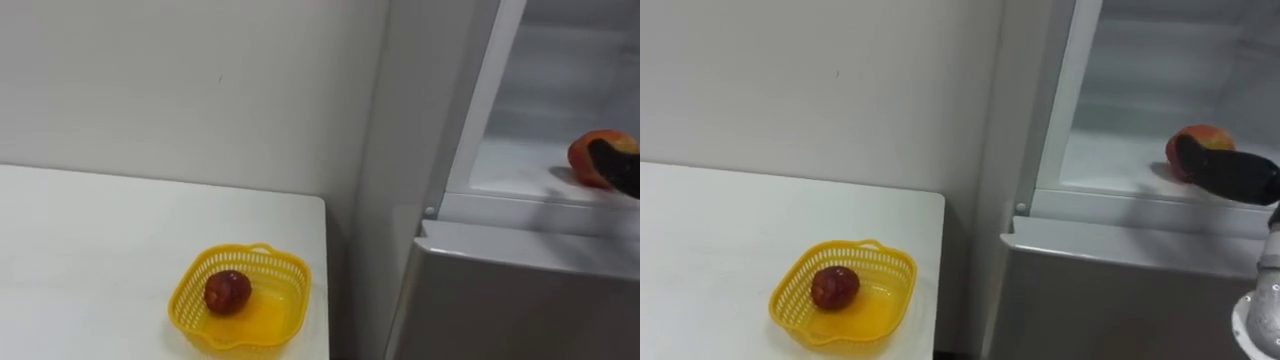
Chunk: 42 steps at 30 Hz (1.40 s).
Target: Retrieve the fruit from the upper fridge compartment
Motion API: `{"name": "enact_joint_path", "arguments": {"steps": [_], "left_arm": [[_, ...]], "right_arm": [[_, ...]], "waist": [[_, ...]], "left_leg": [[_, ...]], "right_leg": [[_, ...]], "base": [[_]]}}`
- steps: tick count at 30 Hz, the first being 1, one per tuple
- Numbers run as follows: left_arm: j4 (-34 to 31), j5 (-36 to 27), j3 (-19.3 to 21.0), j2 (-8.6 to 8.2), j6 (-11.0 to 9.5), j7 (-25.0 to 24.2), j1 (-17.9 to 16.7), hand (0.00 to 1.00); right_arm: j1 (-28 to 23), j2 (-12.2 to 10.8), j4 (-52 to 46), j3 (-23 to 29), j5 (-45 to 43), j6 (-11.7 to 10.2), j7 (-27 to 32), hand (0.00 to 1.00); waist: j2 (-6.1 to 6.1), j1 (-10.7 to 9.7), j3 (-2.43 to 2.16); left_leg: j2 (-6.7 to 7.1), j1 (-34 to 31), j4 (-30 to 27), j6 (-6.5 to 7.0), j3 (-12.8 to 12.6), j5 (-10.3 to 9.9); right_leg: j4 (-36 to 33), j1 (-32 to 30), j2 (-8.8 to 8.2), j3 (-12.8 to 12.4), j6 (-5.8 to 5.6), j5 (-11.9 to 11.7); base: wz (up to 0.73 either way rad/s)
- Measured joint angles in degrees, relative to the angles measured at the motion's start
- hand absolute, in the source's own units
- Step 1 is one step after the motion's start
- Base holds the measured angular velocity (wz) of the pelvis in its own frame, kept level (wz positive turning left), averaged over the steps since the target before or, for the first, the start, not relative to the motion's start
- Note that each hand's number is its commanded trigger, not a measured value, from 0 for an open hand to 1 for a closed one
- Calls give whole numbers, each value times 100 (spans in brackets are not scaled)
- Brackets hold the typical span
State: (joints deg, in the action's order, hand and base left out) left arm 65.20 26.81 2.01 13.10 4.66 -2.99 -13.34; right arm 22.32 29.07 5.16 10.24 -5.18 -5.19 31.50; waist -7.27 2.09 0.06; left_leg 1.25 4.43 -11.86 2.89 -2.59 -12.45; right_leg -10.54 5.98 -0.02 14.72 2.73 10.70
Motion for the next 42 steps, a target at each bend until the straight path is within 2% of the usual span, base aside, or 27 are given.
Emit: {"name": "enact_joint_path", "arguments": {"steps": [2,4,5,7,12,16,18,22,26,29,33,35,42], "left_arm": [[-1,-20,-4,5,1,-4,-23,0],[-1,-30,-12,42,3,-4,-16,0],[0,-35,-11,85,2,-2,-51,0],[-8,-33,-11,142,0,5,-27,0],[-41,-17,-10,164,12,-1,-44,0],[-290,19,-3,164,74,-106,-188,0],[-350,19,7,165,94,-134,-245,0],[-536,27,151,170,130,-147,-323,0],[-574,27,240,194,181,-147,-321,0],[-596,25,241,195,244,-146,-314,0],[-612,26,240,196,252,-145,-296,0],[-610,25,238,195,254,-149,-278,0],[-608,26,238,196,336,-195,-274,0]], "right_arm": [[14,50,19,-13,2,0,-21,0],[37,155,199,-73,3,-1,-47,0],[94,224,439,-142,72,5,-52,0],[177,319,727,-219,234,40,-66,0],[474,370,1098,-286,322,116,-263,0],[591,559,1496,-363,324,205,-473,0],[594,730,1586,-502,418,273,-545,0],[631,995,1854,-603,710,351,-725,0],[797,1011,2156,-694,920,546,-956,0],[797,1011,2273,-696,941,602,-1072,0],[827,1011,2363,-696,961,616,-1164,0],[846,1011,2429,-696,959,616,-1184,0],[849,1011,2498,-695,960,647,-1372,0]], "waist": [[-32,0,-6],[-75,0,11],[-110,4,18],[-159,1,-15],[-136,-9,-15],[-151,18,-37],[-164,62,-60],[-167,154,-64],[-178,155,-71],[-191,153,-77],[-197,148,-81],[-180,147,-61],[-167,147,-48]], "left_leg": [[13,-14,-11,0,33,0],[23,-20,-58,2,78,1],[30,-24,-84,3,121,0],[39,-47,-92,4,153,0],[56,-99,-120,9,233,-3],[65,-144,-165,7,289,-2],[67,-146,-165,7,292,-2],[71,-151,-168,7,298,-1],[69,-146,-164,7,299,-1],[69,-145,-164,7,302,-1],[62,-123,-162,7,287,-1],[60,-118,-149,7,287,-2],[59,-112,-126,6,291,-3]], "right_leg": [[2,3,-9,16,0,5],[-4,32,-14,19,-2,7],[-5,53,-24,99,-7,10],[-7,51,-39,128,-9,11],[-21,58,-63,260,-9,11],[-10,54,-62,276,-10,12],[-6,55,-64,289,-10,12],[23,72,-62,297,-10,12],[76,97,-51,298,-6,10],[77,98,-50,304,-7,10],[75,99,-46,283,-7,9],[68,102,-45,279,-7,7],[49,105,-48,282,-7,6]], "base": [[9],[12],[16],[13],[9],[7],[0],[0],[0],[0],[-1],[0],[0]]}}
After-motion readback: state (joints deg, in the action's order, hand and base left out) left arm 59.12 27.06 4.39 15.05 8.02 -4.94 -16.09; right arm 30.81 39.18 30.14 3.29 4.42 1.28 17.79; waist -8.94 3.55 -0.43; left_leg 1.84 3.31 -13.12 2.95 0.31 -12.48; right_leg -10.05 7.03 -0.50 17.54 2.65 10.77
